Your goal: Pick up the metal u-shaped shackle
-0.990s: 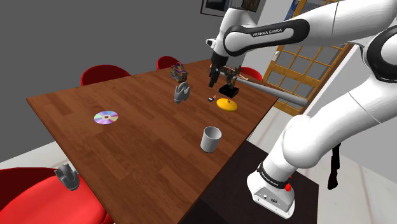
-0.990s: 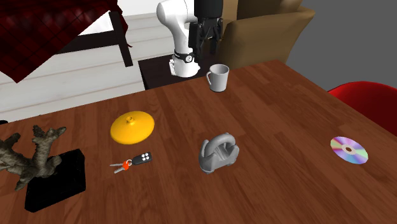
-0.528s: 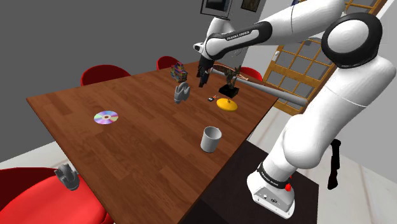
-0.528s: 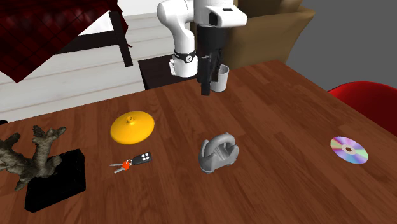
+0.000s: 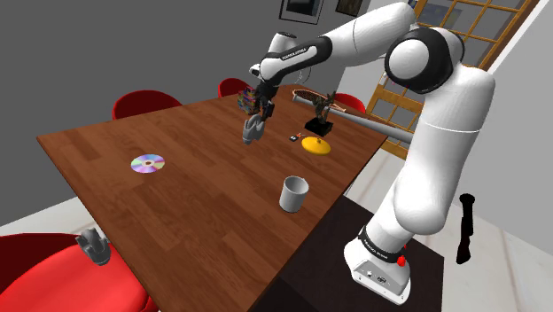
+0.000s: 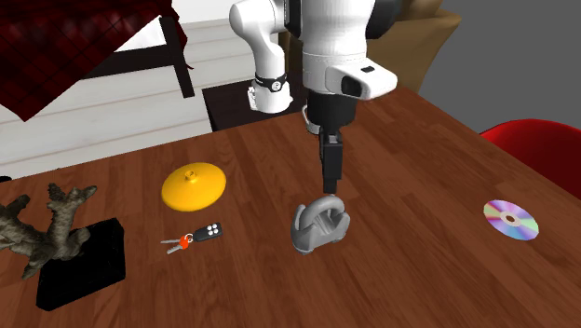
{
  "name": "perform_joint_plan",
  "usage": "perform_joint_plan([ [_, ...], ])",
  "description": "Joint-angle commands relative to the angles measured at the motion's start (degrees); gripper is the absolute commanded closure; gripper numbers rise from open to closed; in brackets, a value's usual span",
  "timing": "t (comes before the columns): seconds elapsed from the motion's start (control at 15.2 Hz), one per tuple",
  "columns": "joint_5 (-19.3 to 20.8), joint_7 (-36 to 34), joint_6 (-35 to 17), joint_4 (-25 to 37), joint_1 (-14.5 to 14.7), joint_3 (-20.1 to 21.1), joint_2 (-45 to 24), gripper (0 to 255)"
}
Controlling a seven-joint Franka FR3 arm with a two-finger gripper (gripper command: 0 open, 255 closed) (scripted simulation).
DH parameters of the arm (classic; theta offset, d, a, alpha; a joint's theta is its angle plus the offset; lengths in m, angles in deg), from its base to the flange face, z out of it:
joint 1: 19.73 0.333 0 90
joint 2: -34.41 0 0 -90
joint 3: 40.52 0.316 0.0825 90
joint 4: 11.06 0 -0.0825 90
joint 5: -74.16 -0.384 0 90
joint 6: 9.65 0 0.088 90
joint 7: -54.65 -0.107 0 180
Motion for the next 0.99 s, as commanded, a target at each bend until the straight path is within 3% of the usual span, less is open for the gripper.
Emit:
perform_joint_plan([
  [0.0, -2.1, 4.86, -0.39, 4.21, -1.05, 1.12, -4.43, 0],
  [0.66, -3.57, 5.98, -5.24, 2.42, -1.68, 1.97, -7.59, 0],
  [0.73, -3.57, 5.95, -5.2, 2.51, -1.67, 1.98, -7.63, 255],
  [0.92, -3.57, 5.95, -5.19, 2.52, -1.67, 1.98, -7.64, 255],
])
